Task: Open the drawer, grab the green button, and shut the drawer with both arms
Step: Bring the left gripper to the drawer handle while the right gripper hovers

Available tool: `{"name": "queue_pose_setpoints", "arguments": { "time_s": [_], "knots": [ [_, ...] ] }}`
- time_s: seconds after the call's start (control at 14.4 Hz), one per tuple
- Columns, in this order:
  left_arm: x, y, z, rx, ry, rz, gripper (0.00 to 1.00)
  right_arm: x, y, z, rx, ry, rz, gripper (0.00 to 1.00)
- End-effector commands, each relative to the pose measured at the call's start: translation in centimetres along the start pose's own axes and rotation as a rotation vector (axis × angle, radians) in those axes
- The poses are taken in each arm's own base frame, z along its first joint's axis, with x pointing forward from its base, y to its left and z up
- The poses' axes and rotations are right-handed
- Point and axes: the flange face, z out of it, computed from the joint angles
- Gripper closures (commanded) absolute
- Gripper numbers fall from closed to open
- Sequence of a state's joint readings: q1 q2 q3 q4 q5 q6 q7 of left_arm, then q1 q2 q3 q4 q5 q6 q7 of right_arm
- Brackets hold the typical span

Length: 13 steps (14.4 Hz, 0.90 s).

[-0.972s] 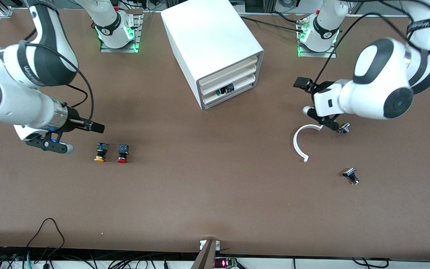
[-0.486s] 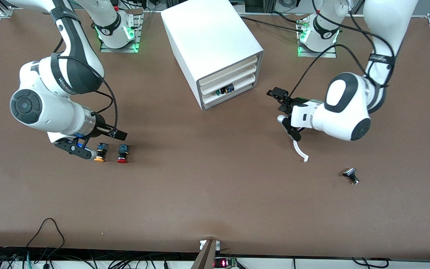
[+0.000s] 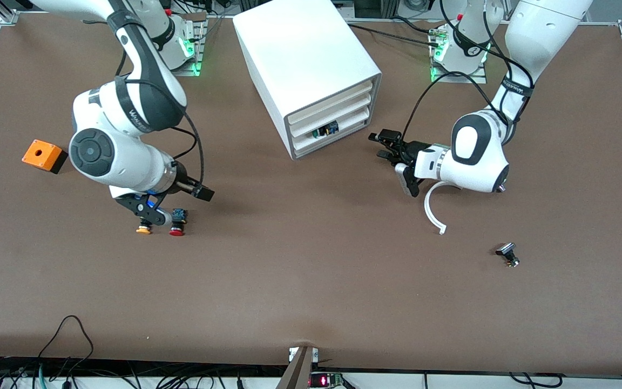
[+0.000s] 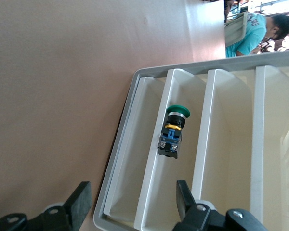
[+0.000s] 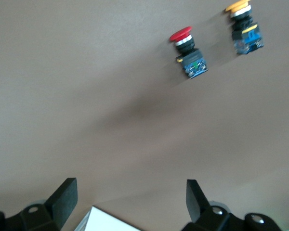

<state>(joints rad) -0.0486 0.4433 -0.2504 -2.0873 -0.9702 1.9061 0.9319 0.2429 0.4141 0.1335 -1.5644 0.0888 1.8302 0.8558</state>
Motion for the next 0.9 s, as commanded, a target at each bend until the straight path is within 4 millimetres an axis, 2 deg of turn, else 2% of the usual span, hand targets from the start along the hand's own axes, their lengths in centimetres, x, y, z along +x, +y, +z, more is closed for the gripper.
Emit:
{"name": "queue_pose_setpoints", "arguments": {
  "time_s": [0.0,0.07,0.28,0.49,0.76,0.83],
  "knots": [
    [-0.8,-0.8,1.2,-0.033,0.038,0.047,0.38,-1.0,-1.8,-0.6,0.012,0.010,0.043,0.00],
    [-1.4,-1.2,2.0,-0.058,0.050,0.025,0.38,-1.5,-2.4,-0.7,0.015,0.014,0.046,0.01],
    [-2.2,-1.1,6.1,-0.117,0.032,0.013,0.36,-2.4,-3.7,-1.0,0.025,0.023,0.059,0.00],
    [-2.8,-1.8,7.7,-0.133,0.006,-0.002,0.36,-3.0,-5.7,-1.8,0.052,0.037,0.095,0.00],
    [-3.3,-1.2,10.2,-0.178,0.023,-0.005,0.37,-3.9,-8.3,-2.6,0.084,0.049,0.146,0.00],
    [-3.8,-1.9,11.1,-0.195,0.034,0.000,0.37,-4.2,-8.9,-2.9,0.094,0.052,0.156,0.01]
  ]
}}
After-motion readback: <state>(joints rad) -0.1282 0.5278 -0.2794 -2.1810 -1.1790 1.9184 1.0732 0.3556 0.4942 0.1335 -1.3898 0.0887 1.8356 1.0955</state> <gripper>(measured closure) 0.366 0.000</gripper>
